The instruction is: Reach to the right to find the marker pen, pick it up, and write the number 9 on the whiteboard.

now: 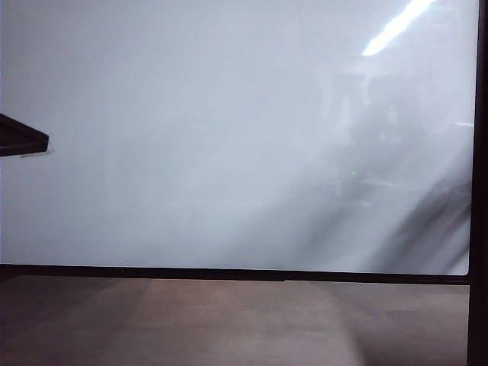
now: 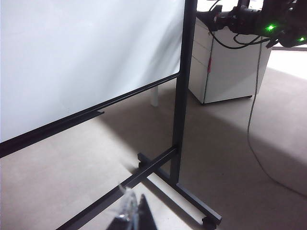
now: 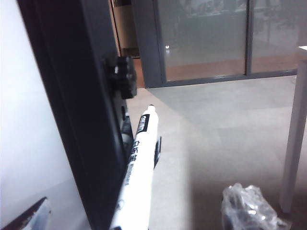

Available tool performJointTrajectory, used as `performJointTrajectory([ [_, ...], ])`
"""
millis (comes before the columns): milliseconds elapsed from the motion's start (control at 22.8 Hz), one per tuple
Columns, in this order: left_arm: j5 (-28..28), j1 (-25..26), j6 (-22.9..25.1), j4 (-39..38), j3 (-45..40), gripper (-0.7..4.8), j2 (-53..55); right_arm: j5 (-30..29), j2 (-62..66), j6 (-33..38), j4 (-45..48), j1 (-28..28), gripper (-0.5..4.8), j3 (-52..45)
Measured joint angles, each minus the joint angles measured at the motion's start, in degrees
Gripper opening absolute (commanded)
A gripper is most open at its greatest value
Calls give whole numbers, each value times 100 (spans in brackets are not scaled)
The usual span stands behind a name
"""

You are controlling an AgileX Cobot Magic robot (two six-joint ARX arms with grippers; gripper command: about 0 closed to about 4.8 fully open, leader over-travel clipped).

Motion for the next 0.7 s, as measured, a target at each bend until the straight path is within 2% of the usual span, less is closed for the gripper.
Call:
performJointTrajectory([
  [263, 2, 0, 0, 0, 0, -5, 2, 9, 35, -4, -162, -9, 457, 195],
  [351, 0, 0, 0, 0, 0, -5, 2, 9, 81, -4, -201, -7, 424, 262],
  [482, 0, 0, 0, 0, 0, -5, 2, 9, 188, 0, -221, -4, 414, 334],
  [570, 0, -2, 0, 0, 0, -5, 2, -2, 247, 33, -251, -2, 344, 334],
  [702, 0, -2, 0, 0, 0, -5, 2, -13, 247, 35, -251, 4, 302, 334],
])
